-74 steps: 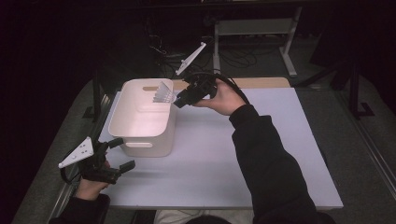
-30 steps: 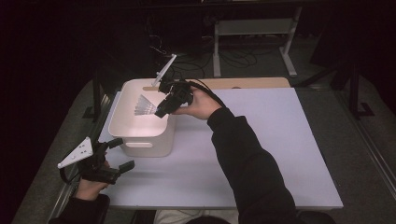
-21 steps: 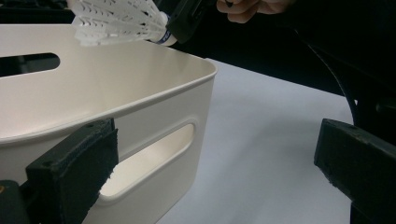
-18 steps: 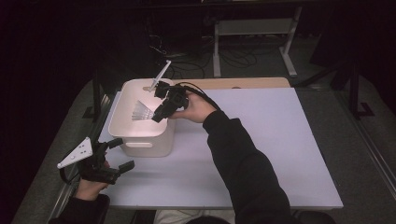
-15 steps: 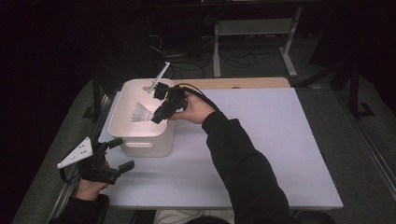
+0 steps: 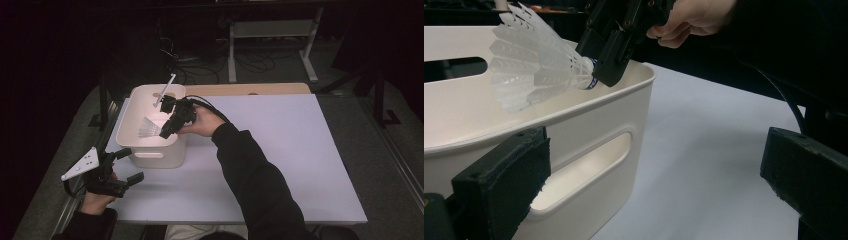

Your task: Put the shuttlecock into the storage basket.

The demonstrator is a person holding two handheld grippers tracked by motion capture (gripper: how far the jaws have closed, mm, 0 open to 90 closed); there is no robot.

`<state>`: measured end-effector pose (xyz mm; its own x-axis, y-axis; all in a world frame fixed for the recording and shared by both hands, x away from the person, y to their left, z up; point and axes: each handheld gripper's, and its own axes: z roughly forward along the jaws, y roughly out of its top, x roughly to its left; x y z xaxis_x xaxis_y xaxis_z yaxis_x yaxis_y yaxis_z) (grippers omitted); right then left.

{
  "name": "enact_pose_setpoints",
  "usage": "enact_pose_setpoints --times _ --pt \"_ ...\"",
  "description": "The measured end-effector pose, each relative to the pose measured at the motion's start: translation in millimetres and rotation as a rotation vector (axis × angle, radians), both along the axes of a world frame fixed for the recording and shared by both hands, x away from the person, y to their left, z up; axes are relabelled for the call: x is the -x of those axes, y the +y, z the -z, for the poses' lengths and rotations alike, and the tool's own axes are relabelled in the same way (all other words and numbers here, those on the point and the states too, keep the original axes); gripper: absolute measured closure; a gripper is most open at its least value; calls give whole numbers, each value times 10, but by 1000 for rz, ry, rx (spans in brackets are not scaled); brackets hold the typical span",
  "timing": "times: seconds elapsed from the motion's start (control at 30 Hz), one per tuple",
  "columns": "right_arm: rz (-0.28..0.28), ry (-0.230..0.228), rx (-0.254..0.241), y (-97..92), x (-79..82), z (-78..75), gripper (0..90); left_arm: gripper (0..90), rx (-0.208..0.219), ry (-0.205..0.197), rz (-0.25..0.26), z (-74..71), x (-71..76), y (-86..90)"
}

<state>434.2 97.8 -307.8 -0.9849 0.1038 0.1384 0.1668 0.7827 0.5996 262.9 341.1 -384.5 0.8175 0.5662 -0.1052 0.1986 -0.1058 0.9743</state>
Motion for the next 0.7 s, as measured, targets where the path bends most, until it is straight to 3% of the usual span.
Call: enact_pose_setpoints --times 0.23,0.33,0.57,0.7 --pt "-3 8 15 -2 -5 15 636 0 0 0 0 0 0 -1" --pt "18 19 5 -22 -25 3 561 0 0 1 1 1 0 -1" --pt "49 -5 -4 -91 -37 -37 464 0 0 1 1 1 0 -2" --pt "94 -17 -15 -144 -53 -66 377 0 0 1 1 0 1 0"
